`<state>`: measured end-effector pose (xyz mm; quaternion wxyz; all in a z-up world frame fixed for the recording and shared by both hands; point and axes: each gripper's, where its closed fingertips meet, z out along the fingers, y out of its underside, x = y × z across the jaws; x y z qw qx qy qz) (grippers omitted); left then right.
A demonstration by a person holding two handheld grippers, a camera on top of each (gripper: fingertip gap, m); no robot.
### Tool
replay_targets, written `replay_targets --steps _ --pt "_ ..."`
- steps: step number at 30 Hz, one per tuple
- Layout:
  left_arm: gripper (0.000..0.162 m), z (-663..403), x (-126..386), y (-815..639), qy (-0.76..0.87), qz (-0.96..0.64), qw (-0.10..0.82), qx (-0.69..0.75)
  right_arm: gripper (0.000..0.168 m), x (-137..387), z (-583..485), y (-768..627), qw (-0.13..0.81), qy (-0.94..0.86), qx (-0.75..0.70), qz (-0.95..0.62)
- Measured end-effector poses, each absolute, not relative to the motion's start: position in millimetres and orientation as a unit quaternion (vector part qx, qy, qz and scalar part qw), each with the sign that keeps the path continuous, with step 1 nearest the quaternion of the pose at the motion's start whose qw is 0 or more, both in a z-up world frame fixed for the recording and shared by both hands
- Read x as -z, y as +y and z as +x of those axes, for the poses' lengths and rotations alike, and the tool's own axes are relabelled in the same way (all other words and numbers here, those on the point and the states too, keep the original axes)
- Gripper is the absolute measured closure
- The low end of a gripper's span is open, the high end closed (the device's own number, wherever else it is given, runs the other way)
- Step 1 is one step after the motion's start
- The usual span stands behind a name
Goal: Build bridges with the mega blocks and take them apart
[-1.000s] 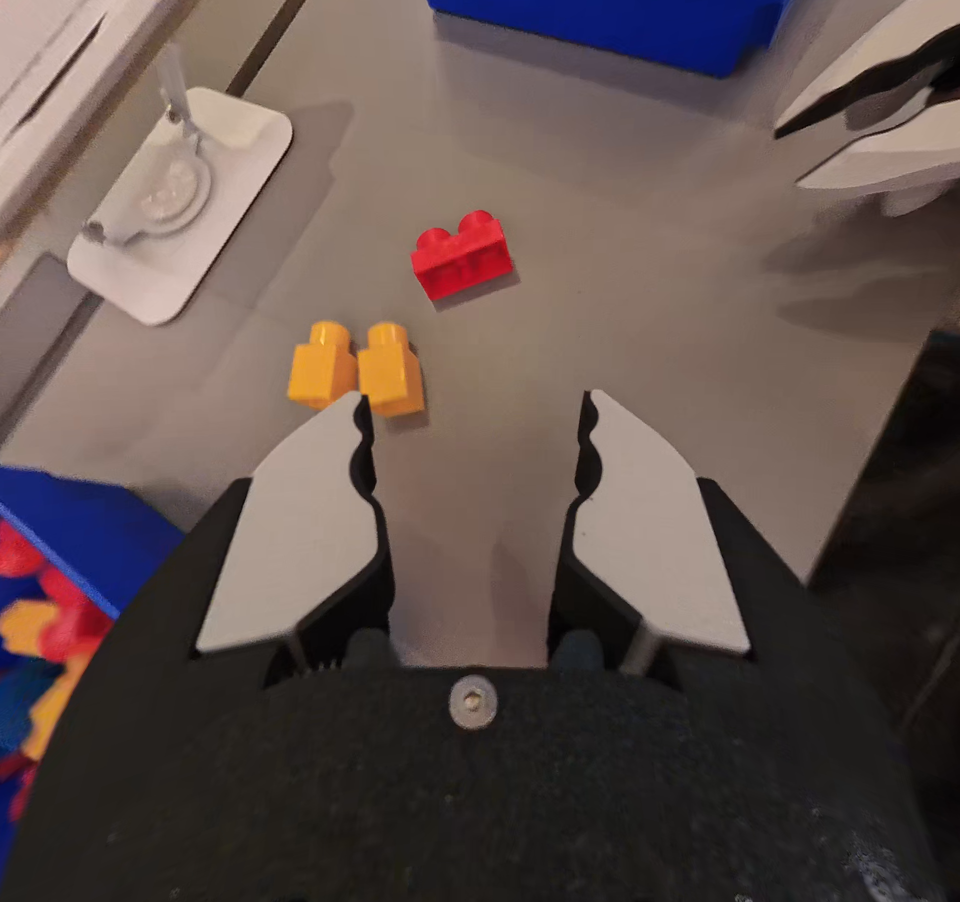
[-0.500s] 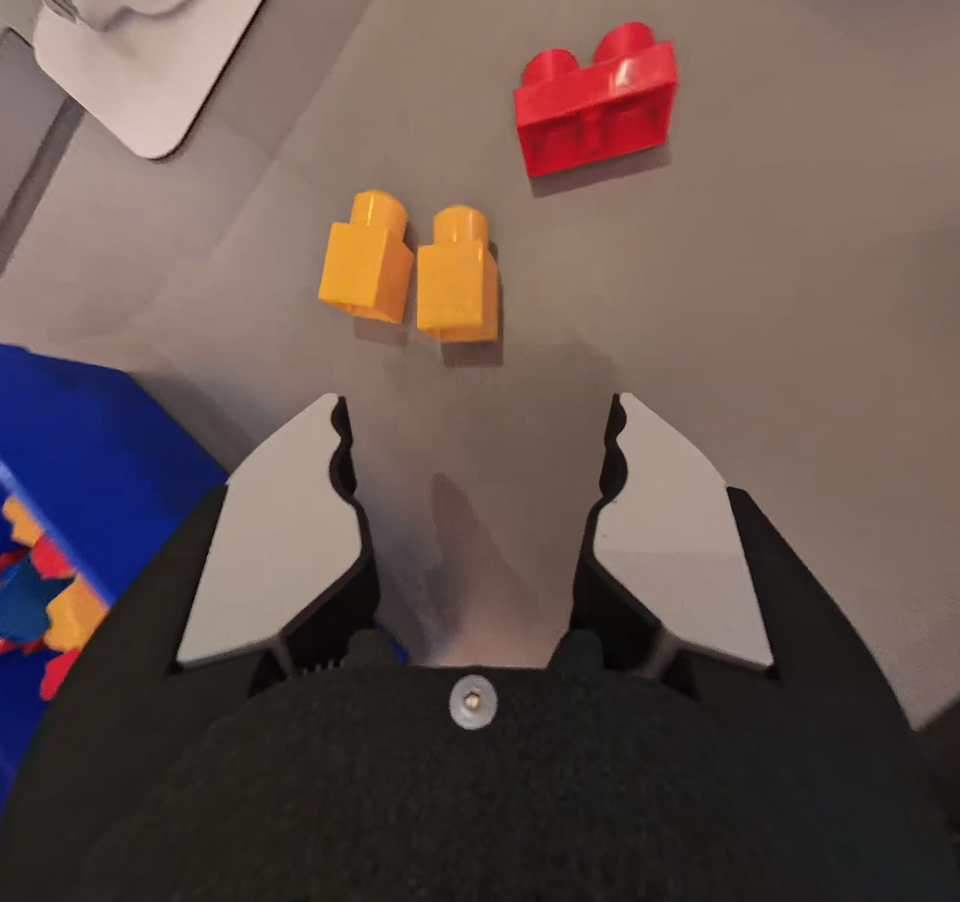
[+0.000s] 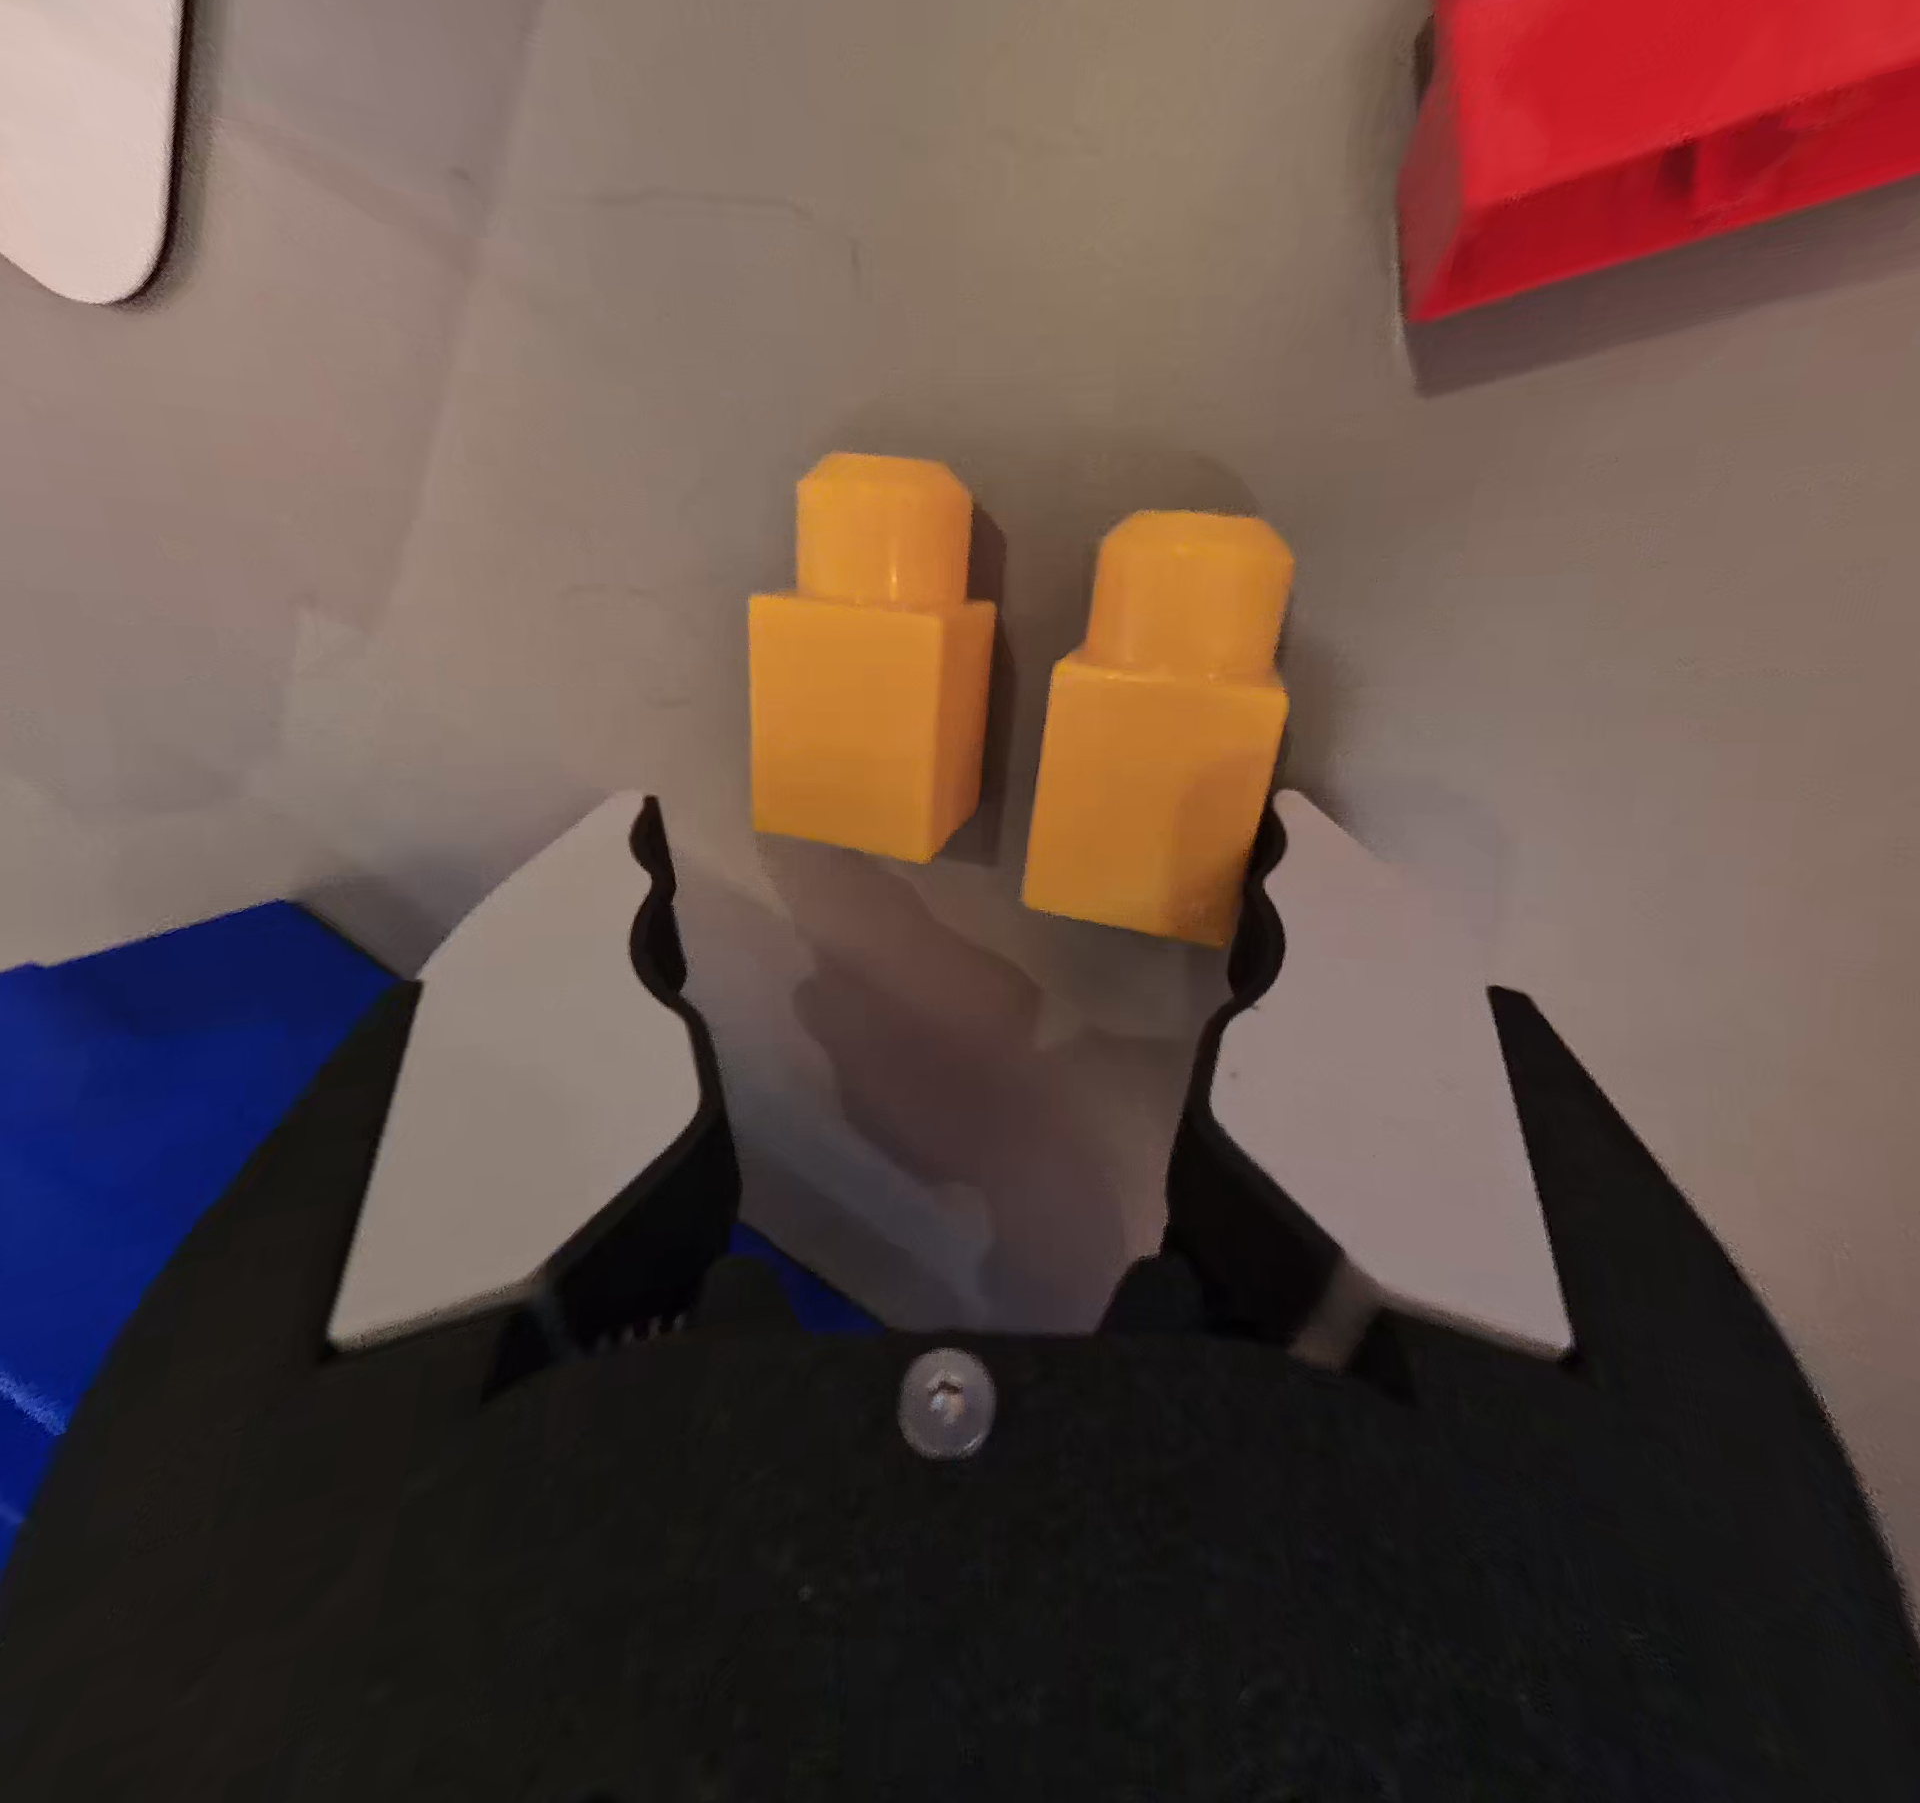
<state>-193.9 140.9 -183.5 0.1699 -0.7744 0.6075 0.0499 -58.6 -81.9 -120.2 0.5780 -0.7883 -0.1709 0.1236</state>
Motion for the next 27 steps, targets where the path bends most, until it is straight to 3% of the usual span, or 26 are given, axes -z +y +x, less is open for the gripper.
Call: replay_targets --steps 2,12,16,27 --pt "0.069 -191.7 184.3 142.1 0.613 -0.772 0.165 -0.04 0.142 120.2 -58.1 -81.8 0.578 -0.169 -0.127 -0.789" --pt "0.069 -186.1 187.9 142.5 0.663 -0.738 0.118 -0.037 0.142 120.7 -56.1 -81.1 0.574 -0.16 -0.137 -0.791" --pt "0.087 -184.6 191.0 137.8 0.661 -0.745 0.091 -0.004 0.142 120.4 -55.7 -81.2 0.575 -0.159 -0.139 -0.791" --pt "0.087 -184.5 185.1 123.8 0.661 -0.74 0.124 0.028 0.142 120.6 -54.6 -80.7 0.573 -0.155 -0.145 -0.792"
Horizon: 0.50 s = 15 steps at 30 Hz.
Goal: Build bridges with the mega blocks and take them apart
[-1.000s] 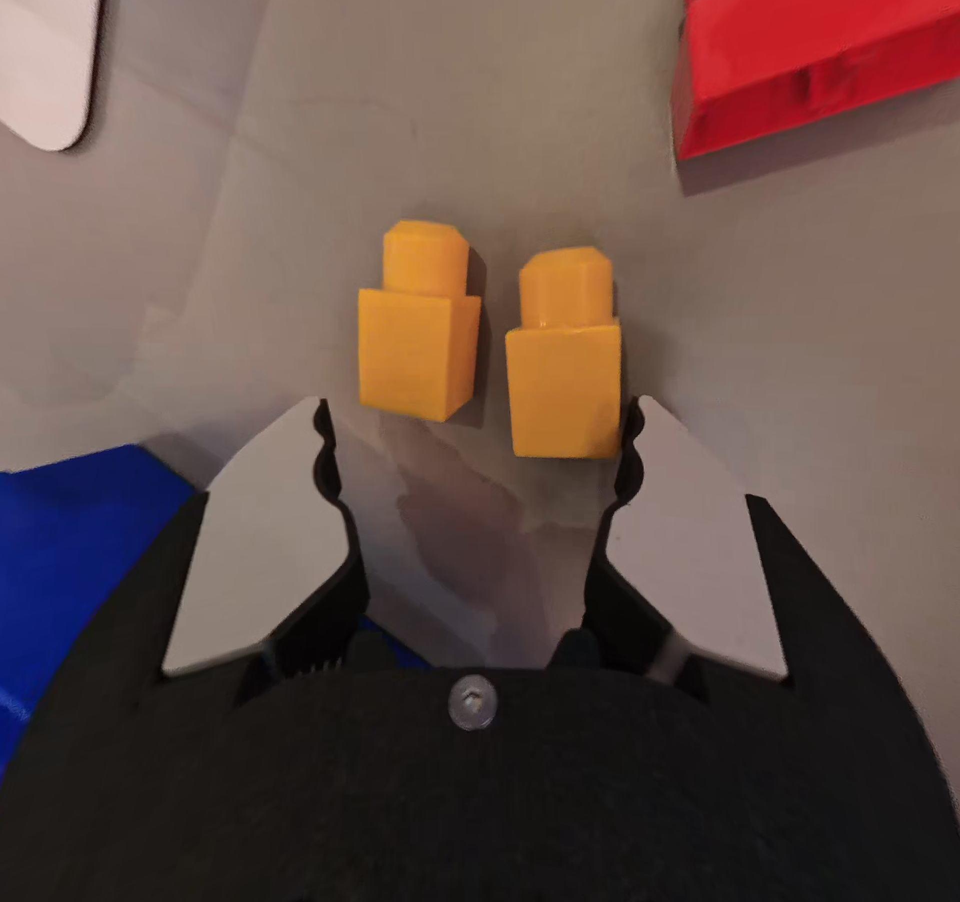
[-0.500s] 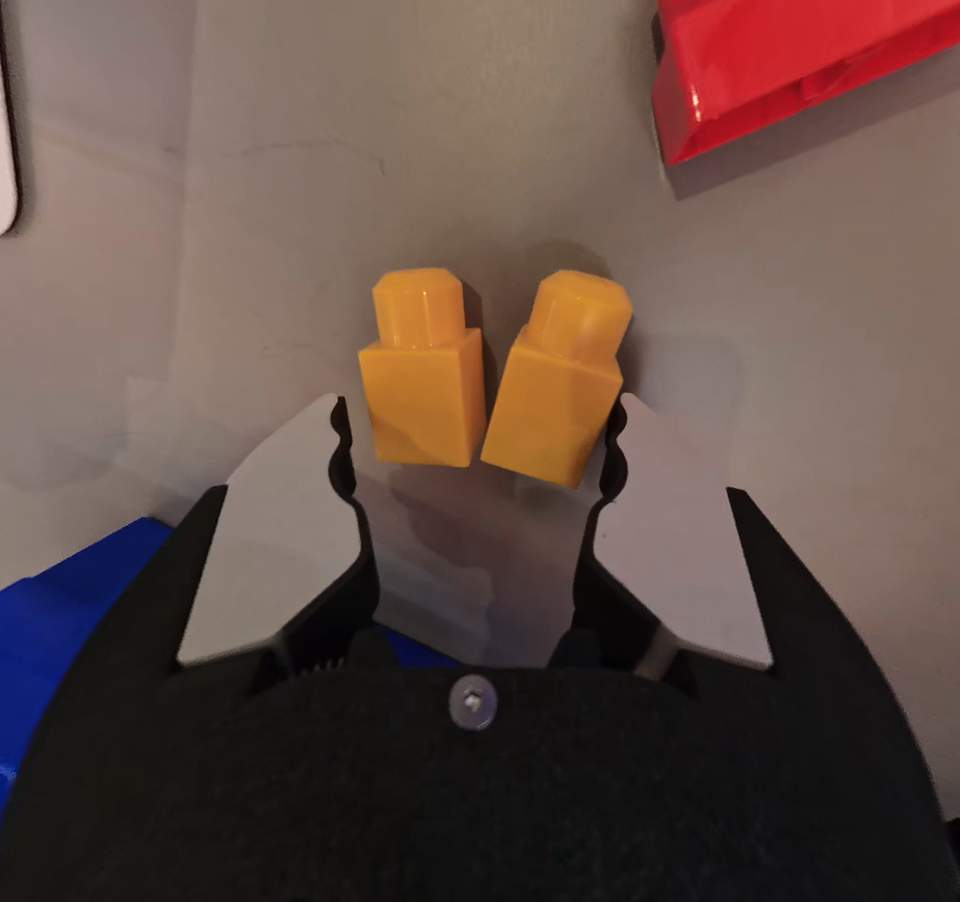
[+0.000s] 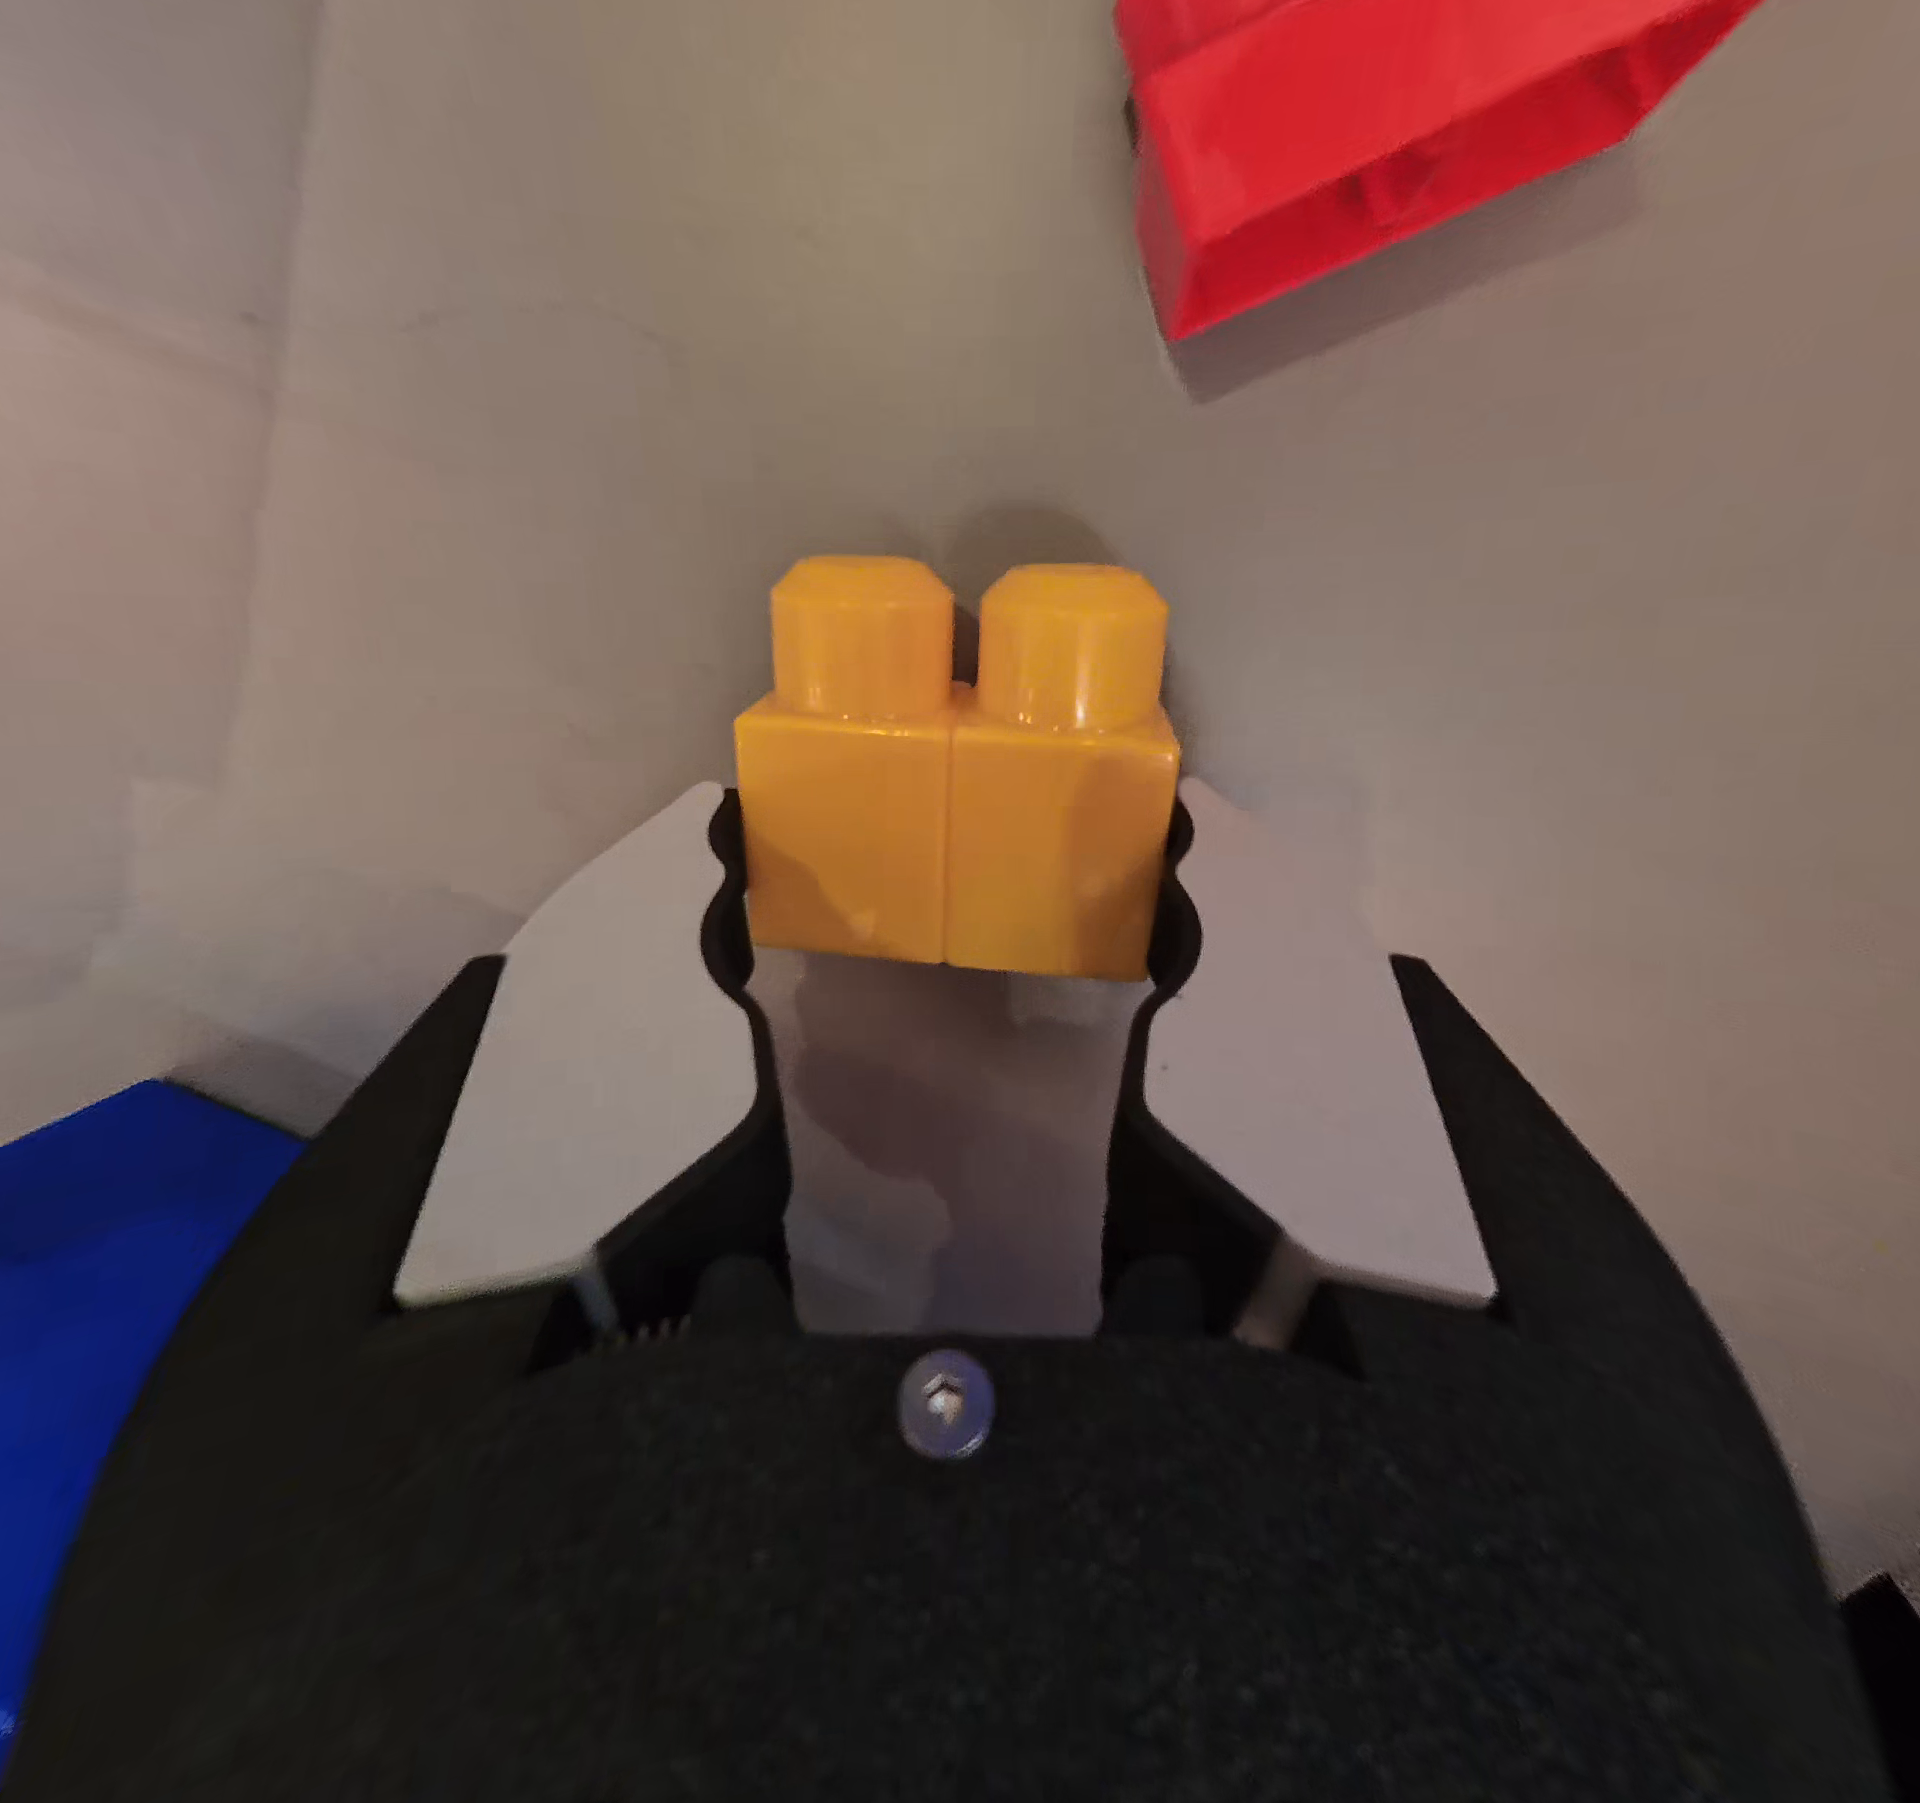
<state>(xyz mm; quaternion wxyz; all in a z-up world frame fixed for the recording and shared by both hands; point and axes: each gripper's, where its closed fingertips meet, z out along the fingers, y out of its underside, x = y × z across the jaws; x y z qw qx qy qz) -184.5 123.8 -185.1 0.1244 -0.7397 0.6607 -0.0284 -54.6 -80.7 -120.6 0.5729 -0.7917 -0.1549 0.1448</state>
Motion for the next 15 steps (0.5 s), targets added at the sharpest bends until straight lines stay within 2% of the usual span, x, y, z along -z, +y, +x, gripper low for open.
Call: replay_targets --steps 4,10,15 --pt "0.087 -181.7 162.2 105.9 0.667 -0.715 0.202 0.052 0.142 120.4 -54.4 -80.8 0.574 -0.155 -0.142 -0.791" --pt "0.087 -188.0 110.1 67.5 0.597 -0.693 0.39 0.111 0.142 121.4 -54.4 -80.1 0.572 -0.155 -0.139 -0.794" --pt "0.087 -212.3 108.7 35.6 0.528 -0.696 0.466 0.139 0.142 123.0 -54.6 -79.1 0.57 -0.158 -0.122 -0.797"
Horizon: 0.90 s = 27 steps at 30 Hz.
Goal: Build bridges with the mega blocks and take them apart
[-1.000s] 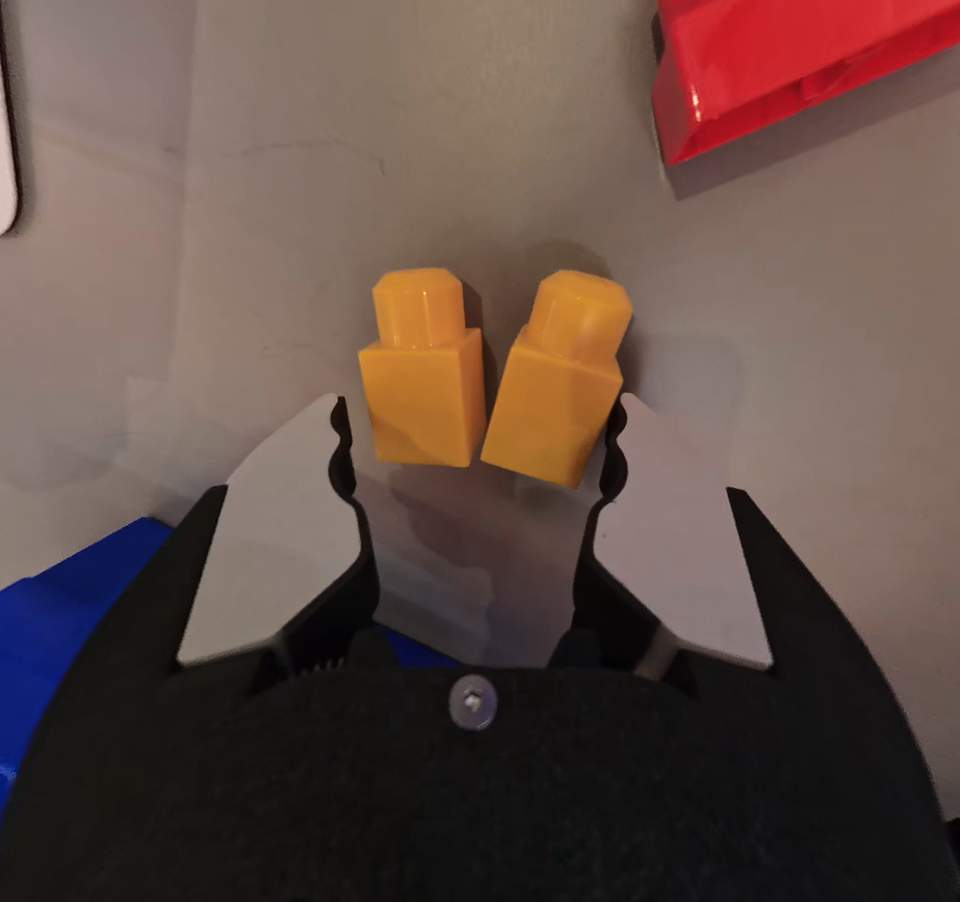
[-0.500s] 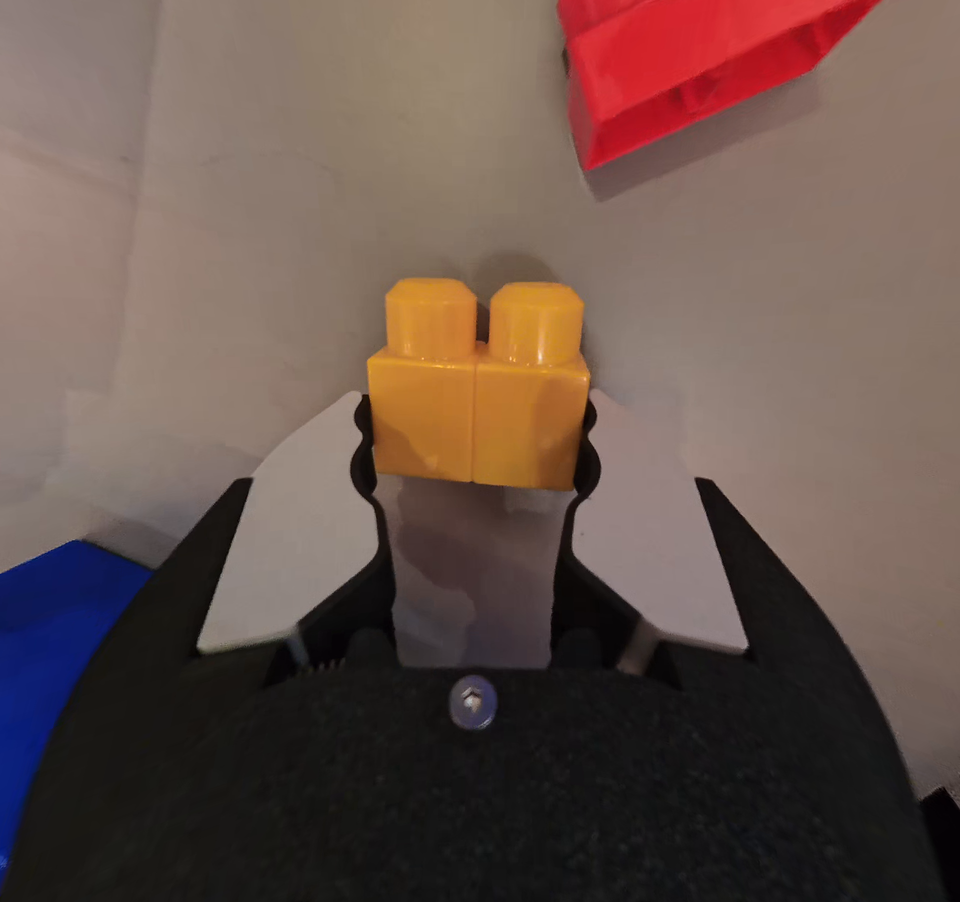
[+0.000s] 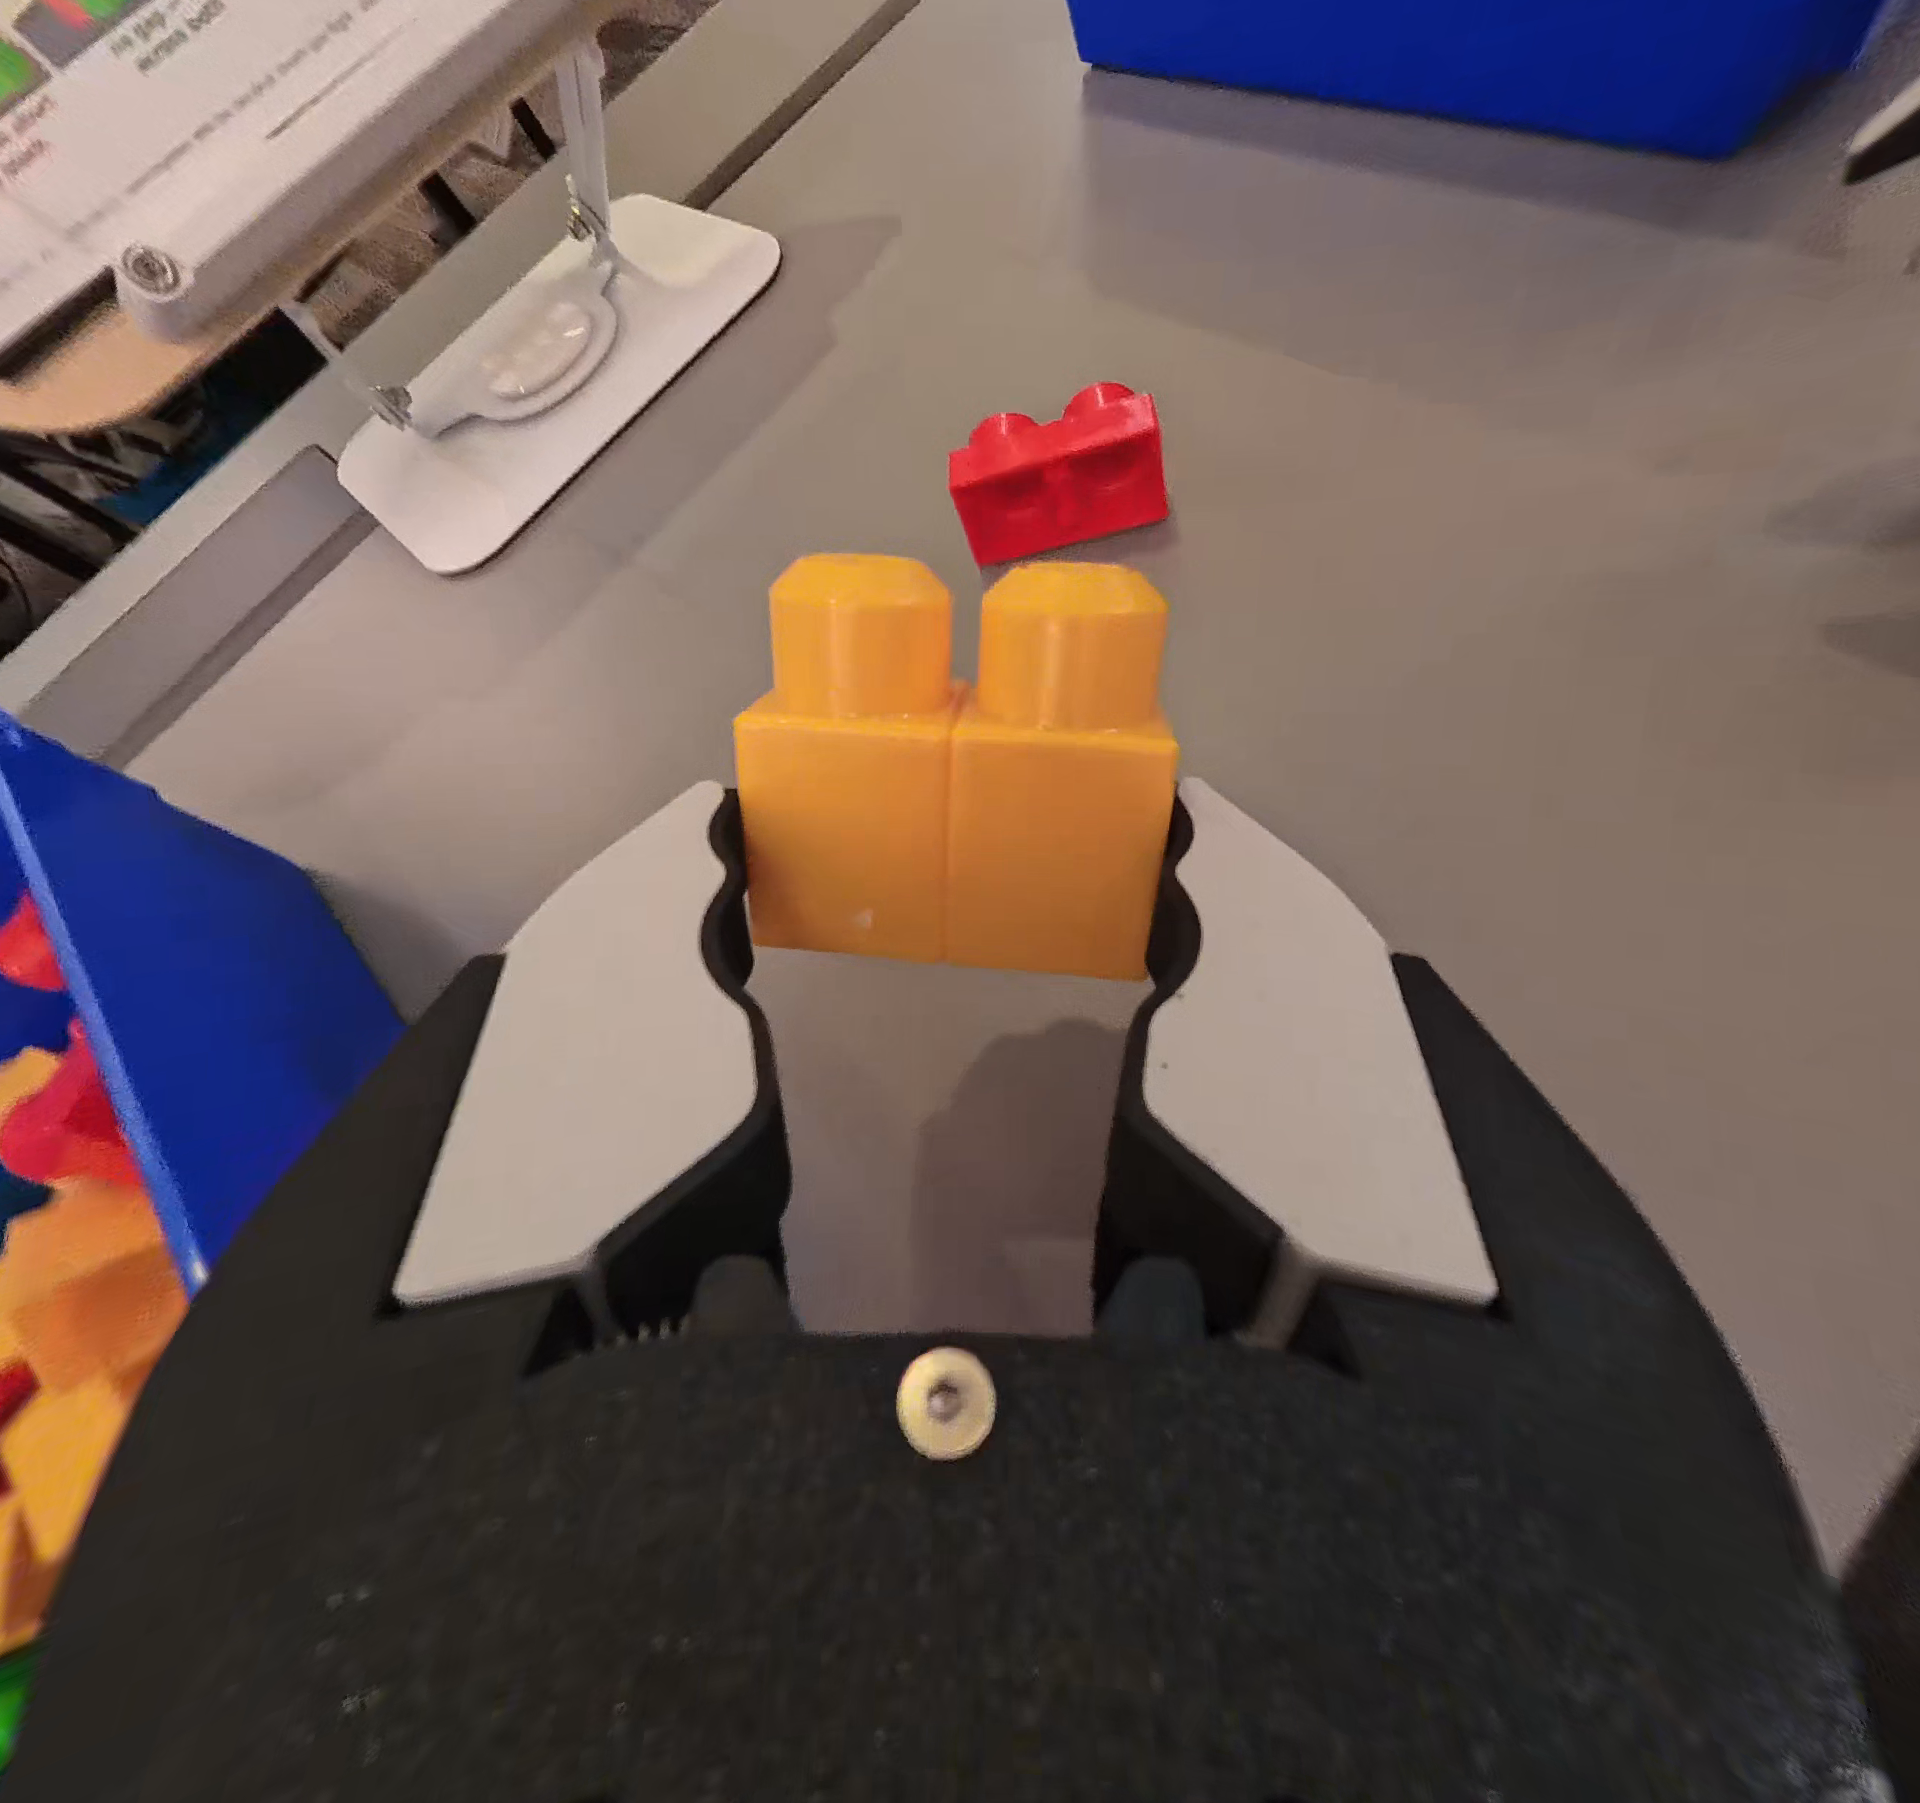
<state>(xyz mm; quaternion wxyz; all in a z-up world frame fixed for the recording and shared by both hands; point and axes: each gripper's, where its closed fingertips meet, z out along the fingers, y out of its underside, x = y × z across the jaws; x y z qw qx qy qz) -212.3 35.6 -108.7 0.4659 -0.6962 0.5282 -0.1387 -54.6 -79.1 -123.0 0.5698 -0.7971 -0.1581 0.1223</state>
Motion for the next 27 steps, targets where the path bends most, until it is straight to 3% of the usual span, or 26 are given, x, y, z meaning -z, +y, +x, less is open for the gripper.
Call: replay_targets --steps 3,9,13,21,27 --pt "0.087 -220.7 112.8 15.8 0.513 -0.701 0.466 0.164 0.14 122.0 -56.8 -75.0 0.556 -0.164 -0.119 -0.806" --pt "0.087 -229.5 118.2 -3.8 0.516 -0.698 0.463 0.178 0.119 79.4 -65.1 -33.7 0.483 -0.179 -0.163 -0.842" --pt "0.087 -229.3 119.7 -8.9 0.524 -0.693 0.459 0.184 0.118 71.8 -72.8 12.8 0.375 -0.137 -0.304 -0.865" --pt "0.087 -228.6 107.3 -18.6 0.539 -0.674 0.468 0.191 0.105 137.4 -56.7 89.6 0.164 -0.115 -0.306 -0.931" --pt "0.087 -236.3 106.6 -14.8 0.523 -0.688 0.45 0.223 0.108 172.8 -79.0 76.0 0.031 -0.134 -0.352 -0.926"
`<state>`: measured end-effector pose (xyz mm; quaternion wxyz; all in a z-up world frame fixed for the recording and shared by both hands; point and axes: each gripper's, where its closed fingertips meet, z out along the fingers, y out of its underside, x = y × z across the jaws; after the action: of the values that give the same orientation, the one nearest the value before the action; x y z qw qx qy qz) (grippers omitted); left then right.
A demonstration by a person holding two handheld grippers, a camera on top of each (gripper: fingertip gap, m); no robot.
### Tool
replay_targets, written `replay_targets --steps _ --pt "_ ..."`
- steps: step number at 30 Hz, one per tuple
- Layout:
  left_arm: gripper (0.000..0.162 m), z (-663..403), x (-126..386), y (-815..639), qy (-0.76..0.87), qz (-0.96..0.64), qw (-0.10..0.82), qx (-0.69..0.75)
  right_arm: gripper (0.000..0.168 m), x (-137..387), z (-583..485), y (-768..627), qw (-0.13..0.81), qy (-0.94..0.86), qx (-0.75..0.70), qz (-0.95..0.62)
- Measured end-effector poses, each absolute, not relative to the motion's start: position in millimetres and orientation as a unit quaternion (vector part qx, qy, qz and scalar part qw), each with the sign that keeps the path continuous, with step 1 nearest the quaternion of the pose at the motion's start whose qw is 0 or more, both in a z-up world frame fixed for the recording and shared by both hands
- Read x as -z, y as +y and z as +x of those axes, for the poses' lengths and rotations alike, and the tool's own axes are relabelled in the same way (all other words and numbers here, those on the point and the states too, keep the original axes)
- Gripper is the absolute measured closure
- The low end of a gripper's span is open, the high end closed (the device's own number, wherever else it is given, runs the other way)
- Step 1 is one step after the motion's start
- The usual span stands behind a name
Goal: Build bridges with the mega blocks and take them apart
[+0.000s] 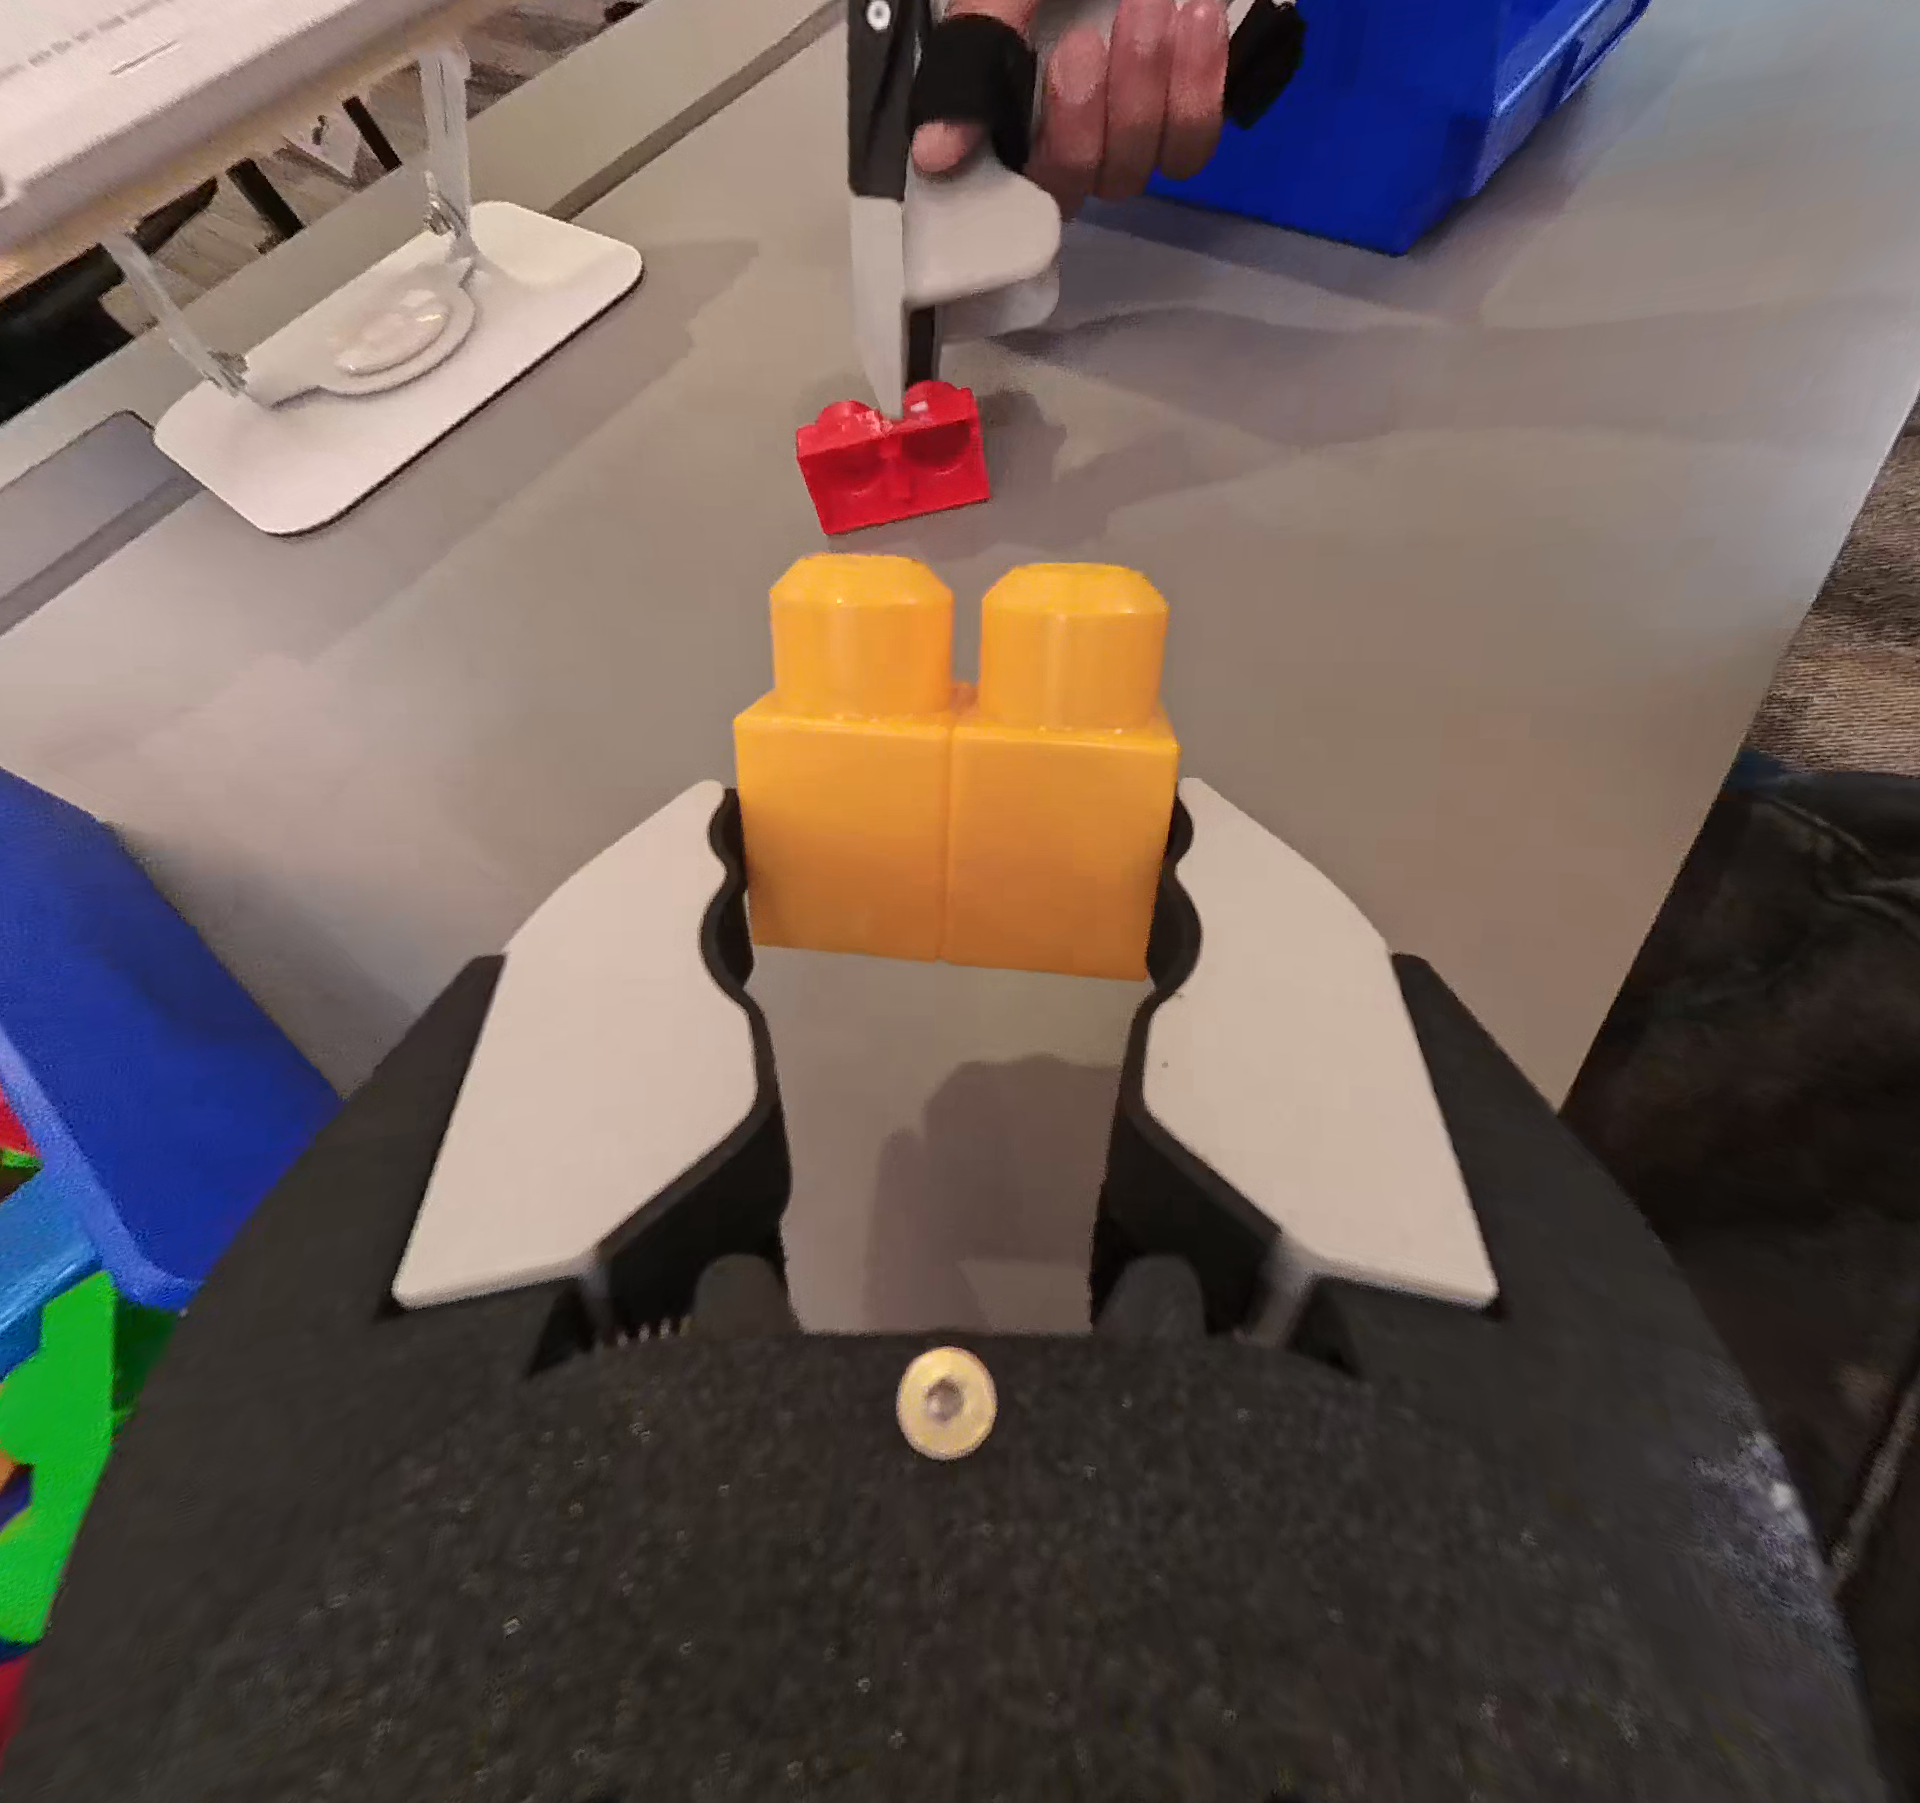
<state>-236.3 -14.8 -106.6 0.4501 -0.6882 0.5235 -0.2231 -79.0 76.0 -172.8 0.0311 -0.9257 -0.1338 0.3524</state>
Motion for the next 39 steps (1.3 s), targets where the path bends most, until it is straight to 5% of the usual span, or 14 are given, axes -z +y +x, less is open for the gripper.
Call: replay_targets --steps 10,16,25,33,39 --pt "0.087 -237.8 113.4 -13.4 0.529 -0.693 0.436 0.223 0.129 173.5 -109.6 67.6 0.081 -0.239 -0.322 -0.913" --pt "0.087 -235.9 123.7 -10.6 0.536 -0.697 0.43 0.206 0.158 160.1 -112.8 59.8 0.138 -0.278 -0.287 -0.906" --pt "0.087 -231.9 129.0 -10.2 0.54 -0.698 0.426 0.201 0.159 147.1 -117.7 48.0 0.187 -0.289 -0.295 -0.891" --pt "0.087 -234.2 124.8 4.8 0.538 -0.691 0.451 0.172 0.159 69.6 -115.6 44.9 0.312 -0.222 -0.424 -0.82" --pt "0.087 -233.0 99.1 37.6 0.543 -0.654 0.522 0.068 0.159 36.0 -97.9 36.5 0.434 -0.214 -0.304 -0.821"
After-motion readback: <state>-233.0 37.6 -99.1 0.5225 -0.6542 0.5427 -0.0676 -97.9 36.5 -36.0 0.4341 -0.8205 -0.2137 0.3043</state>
